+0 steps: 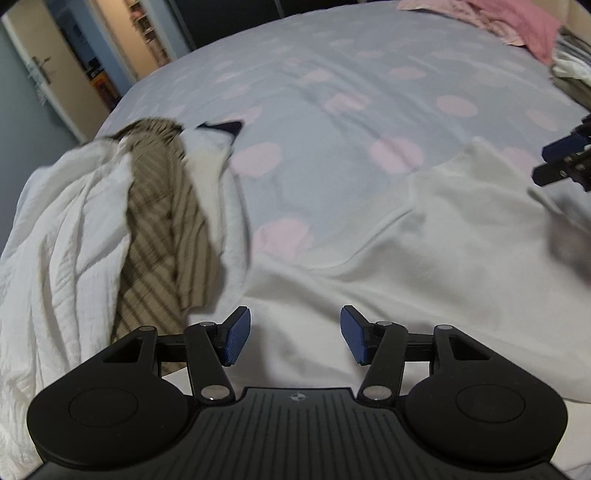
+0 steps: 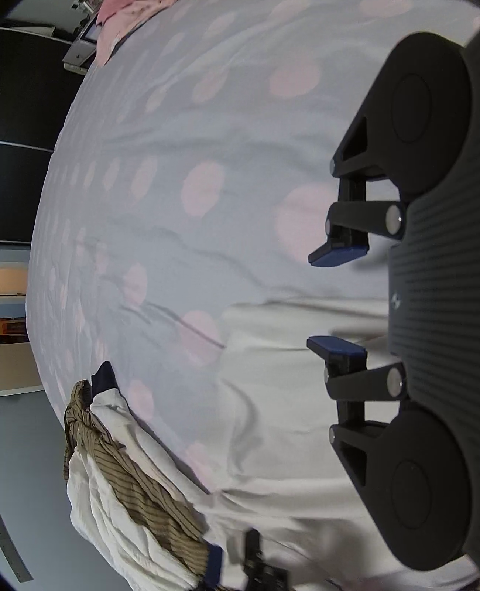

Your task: Fold clothes

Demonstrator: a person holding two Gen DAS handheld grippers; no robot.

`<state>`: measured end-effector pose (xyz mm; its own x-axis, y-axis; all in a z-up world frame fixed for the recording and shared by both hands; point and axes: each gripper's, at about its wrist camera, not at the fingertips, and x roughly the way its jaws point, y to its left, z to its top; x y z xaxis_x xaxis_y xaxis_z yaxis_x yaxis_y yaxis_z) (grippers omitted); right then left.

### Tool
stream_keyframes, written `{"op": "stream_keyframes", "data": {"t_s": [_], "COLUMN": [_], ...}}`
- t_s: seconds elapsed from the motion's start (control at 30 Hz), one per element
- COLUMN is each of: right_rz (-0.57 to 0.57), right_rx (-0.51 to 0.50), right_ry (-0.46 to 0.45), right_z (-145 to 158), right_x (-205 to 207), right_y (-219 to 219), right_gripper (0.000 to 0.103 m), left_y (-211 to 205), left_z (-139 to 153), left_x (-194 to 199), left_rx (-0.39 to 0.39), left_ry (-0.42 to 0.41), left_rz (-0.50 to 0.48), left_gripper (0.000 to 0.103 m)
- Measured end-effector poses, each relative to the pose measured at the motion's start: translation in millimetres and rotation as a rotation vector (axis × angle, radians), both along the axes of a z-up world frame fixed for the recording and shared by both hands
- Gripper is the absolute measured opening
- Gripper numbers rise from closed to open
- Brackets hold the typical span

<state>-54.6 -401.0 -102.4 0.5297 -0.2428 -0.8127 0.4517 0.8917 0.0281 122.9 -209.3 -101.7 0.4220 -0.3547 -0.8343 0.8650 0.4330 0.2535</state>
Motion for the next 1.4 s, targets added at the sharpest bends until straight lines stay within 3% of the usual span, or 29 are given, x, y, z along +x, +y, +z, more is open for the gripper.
{"op": "stream_keyframes", "data": {"t_s": [0.13, 0.23, 0.27, 0.3, 0.47, 0.6, 0.87, 0.97, 1.07, 1.27, 1.37, 1.4], "right_rz": [-0.033, -0.099, -0.115, -0.127, -0.206, -0.317, -0.496, -0.514, -0.495, -0.439, -0.427, -0.424], "right_rx": [0.016, 0.122, 0.153, 0.168, 0.064, -0.012, 0.006, 0.06, 0.009, 0.04, 0.092, 0.109], "right_ry": [-0.019, -0.024, -0.023, -0.017, 0.0, -0.002, 0.014, -0.005, 0.017, 0.072, 0.094, 0.098], "right_z": [-14.6, -27.3, -29.9, -31.3, -10.2, 17.0, 33.1, 30.8, 37.3, 23.3, 3.6, -3.1], "right_x": [32.4, 45.0, 46.2, 48.1, 26.4, -18.9, -122.3, -143.8, -156.7, -170.2, -170.3, -169.1], "right_y": [-18.9, -38.8, -43.2, -45.5, -50.5, -68.5, -91.8, -89.0, -69.4, -13.6, 14.3, 23.7], "right_gripper": [0.045, 0.039, 0.018, 0.007, 0.006, 0.005, 0.006, 0.017, 0.031, 0.041, 0.042, 0.042], "left_y": [6.8, 10.2, 10.8, 11.7, 12.9, 12.7, 3.3, -2.0, -3.2, -4.8, -3.8, -4.1], "left_z": [1.8, 7.5, 10.2, 12.8, 19.2, 16.7, 2.3, -6.5, -17.6, -39.4, -44.8, -45.0], "left_x": [16.9, 21.0, 21.1, 21.2, 18.0, 13.6, -5.9, -4.1, 2.8, 15.4, 10.9, 8.5], "left_rx": [-0.012, -0.022, -0.026, -0.032, -0.038, -0.02, 0.019, 0.041, 0.073, 0.133, 0.127, 0.125], "left_ry": [0.034, 0.016, 0.009, 0.004, -0.01, -0.005, -0.043, -0.046, -0.026, 0.02, 0.05, 0.06], "left_rz": [0.065, 0.079, 0.081, 0.082, 0.075, 0.07, -0.021, -0.02, 0.018, 0.092, 0.111, 0.108], "left_gripper": [0.052, 0.052, 0.052, 0.053, 0.058, 0.058, 0.058, 0.058, 0.058, 0.058, 0.041, 0.03]}}
